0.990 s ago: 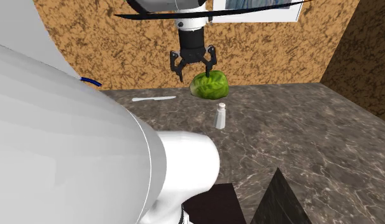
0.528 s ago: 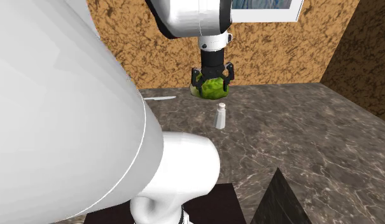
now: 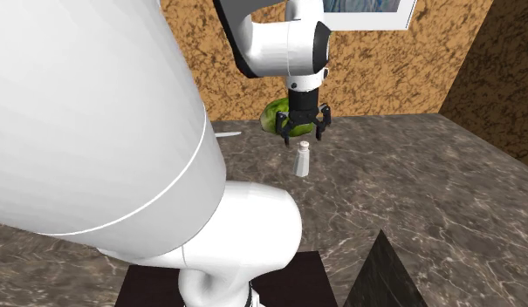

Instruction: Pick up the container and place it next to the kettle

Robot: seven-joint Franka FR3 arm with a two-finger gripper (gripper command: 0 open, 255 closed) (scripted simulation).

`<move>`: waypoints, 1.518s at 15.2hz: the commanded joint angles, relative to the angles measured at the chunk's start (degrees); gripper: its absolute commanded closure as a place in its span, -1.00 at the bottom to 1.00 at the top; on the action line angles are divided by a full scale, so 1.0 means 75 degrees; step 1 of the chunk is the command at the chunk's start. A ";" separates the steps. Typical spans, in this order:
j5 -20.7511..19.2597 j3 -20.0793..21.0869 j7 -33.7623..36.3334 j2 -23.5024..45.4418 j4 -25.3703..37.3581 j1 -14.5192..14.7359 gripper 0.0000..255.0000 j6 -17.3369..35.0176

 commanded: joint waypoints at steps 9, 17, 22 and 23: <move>-0.0036 -0.0100 -0.0016 0.0270 -0.0187 -0.0014 -1.00 0.0465; -0.0035 -0.0098 -0.0014 0.0265 -0.0185 -0.0013 1.00 0.0456; -0.0022 -0.0060 -0.0026 0.0124 -0.0081 -0.0015 1.00 0.0215; -0.0015 -0.0040 -0.0032 0.0055 -0.0026 -0.0015 1.00 0.0091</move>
